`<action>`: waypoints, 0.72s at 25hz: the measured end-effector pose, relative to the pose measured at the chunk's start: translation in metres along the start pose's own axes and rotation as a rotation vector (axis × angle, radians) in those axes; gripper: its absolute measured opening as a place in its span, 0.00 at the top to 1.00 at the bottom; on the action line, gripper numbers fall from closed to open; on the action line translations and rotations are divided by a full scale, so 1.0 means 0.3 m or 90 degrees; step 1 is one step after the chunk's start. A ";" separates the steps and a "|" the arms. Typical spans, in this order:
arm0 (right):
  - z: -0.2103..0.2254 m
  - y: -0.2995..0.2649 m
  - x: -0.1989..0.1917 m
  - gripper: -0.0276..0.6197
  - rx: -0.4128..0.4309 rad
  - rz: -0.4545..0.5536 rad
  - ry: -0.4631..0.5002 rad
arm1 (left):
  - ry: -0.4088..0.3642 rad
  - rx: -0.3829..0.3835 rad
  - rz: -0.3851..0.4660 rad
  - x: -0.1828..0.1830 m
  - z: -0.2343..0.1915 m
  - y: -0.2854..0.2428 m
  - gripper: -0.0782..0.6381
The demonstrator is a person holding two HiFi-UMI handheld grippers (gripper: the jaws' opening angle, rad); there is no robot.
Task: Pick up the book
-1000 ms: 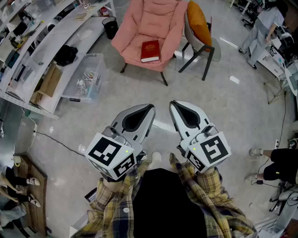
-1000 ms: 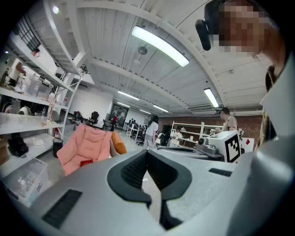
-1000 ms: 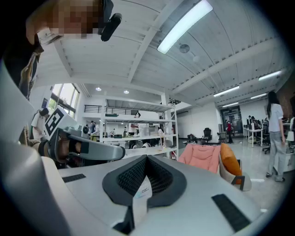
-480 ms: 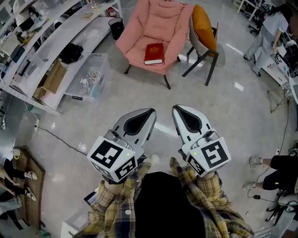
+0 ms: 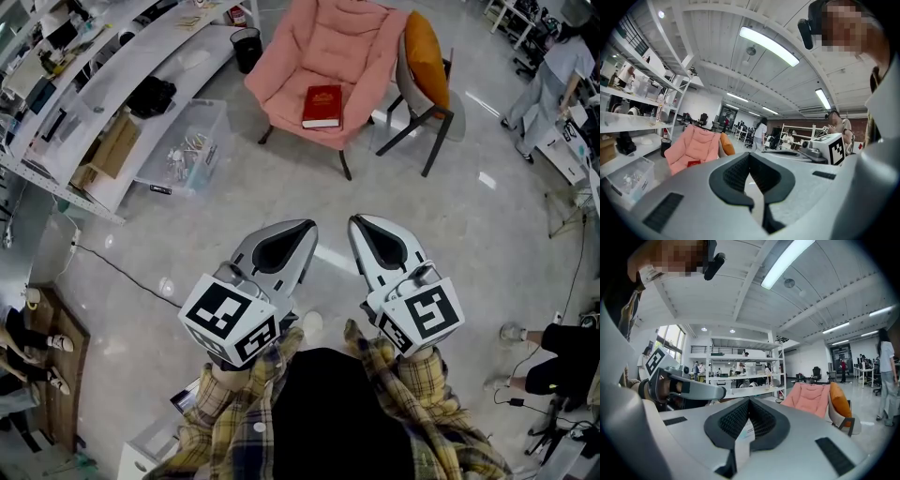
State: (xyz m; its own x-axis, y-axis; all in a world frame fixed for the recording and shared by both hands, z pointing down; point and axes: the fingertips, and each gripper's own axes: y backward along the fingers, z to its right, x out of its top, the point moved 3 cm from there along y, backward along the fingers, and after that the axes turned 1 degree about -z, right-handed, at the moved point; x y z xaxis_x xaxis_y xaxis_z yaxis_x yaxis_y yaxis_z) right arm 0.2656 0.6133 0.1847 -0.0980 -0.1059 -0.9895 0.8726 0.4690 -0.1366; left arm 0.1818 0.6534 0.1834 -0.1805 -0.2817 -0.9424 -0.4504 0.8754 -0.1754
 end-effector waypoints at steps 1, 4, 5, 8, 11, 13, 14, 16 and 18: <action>0.004 -0.024 -0.001 0.93 -0.001 -0.003 -0.002 | 0.000 -0.001 -0.001 0.006 -0.022 -0.005 0.89; 0.020 -0.103 0.003 0.93 -0.007 -0.008 -0.004 | 0.001 -0.006 0.001 0.036 -0.101 -0.023 0.89; 0.028 -0.132 0.006 0.93 -0.010 -0.009 -0.004 | 0.001 -0.008 0.001 0.047 -0.132 -0.033 0.89; 0.053 -0.225 0.023 0.93 -0.019 -0.009 -0.006 | -0.002 -0.017 -0.002 0.083 -0.229 -0.067 0.89; 0.072 -0.338 0.043 0.93 -0.028 -0.009 -0.006 | -0.007 -0.033 -0.005 0.129 -0.335 -0.100 0.89; 0.085 -0.411 0.054 0.93 -0.038 -0.011 -0.009 | -0.009 -0.044 -0.010 0.156 -0.405 -0.119 0.89; 0.093 -0.445 0.059 0.93 -0.044 -0.011 -0.012 | -0.010 -0.049 -0.013 0.167 -0.437 -0.127 0.89; 0.109 -0.506 0.068 0.93 -0.057 -0.010 -0.016 | -0.010 -0.059 -0.018 0.184 -0.499 -0.141 0.89; 0.124 -0.561 0.071 0.93 -0.071 -0.010 -0.020 | -0.009 -0.068 -0.023 0.196 -0.558 -0.153 0.89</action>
State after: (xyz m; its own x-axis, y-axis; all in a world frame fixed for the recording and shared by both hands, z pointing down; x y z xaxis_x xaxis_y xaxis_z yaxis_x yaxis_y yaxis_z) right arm 0.1346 0.4996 0.1882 -0.0946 -0.1415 -0.9854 0.8121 0.5616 -0.1586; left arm 0.0455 0.5309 0.1836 -0.1505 -0.3053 -0.9403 -0.5471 0.8179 -0.1780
